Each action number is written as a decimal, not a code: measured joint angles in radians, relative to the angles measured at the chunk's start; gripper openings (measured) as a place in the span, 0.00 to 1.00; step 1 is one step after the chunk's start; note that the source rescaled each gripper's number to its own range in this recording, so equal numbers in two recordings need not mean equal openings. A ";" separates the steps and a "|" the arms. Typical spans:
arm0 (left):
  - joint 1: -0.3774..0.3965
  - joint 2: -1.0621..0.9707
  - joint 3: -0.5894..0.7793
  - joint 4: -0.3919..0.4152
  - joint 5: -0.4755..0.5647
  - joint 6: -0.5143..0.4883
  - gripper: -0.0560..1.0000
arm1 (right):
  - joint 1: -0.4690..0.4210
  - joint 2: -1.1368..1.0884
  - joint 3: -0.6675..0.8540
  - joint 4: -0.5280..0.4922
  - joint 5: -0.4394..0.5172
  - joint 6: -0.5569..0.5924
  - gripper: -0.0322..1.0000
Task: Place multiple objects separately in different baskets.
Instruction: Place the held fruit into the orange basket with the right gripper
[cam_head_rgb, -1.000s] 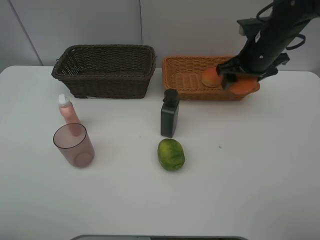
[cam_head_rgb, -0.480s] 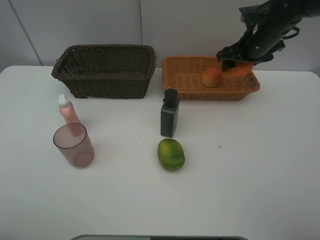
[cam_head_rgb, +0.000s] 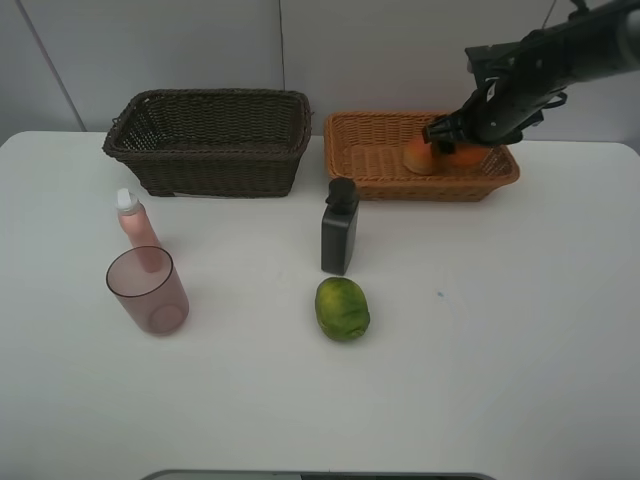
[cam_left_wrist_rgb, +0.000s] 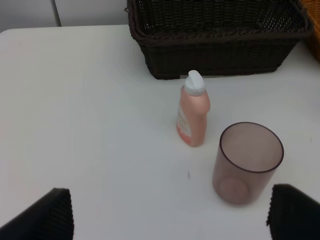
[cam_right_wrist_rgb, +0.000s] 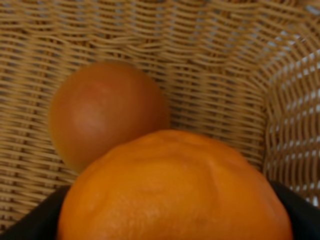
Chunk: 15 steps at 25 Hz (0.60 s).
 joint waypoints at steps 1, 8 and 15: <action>0.000 0.000 0.000 0.000 0.000 0.000 0.99 | 0.000 0.007 0.000 0.000 -0.004 0.000 0.60; 0.000 0.000 0.000 0.000 0.000 0.000 0.99 | 0.000 0.012 -0.006 0.001 -0.023 0.000 0.88; 0.000 0.000 0.000 0.000 0.000 0.000 0.99 | 0.001 0.006 -0.007 0.002 -0.022 0.000 1.00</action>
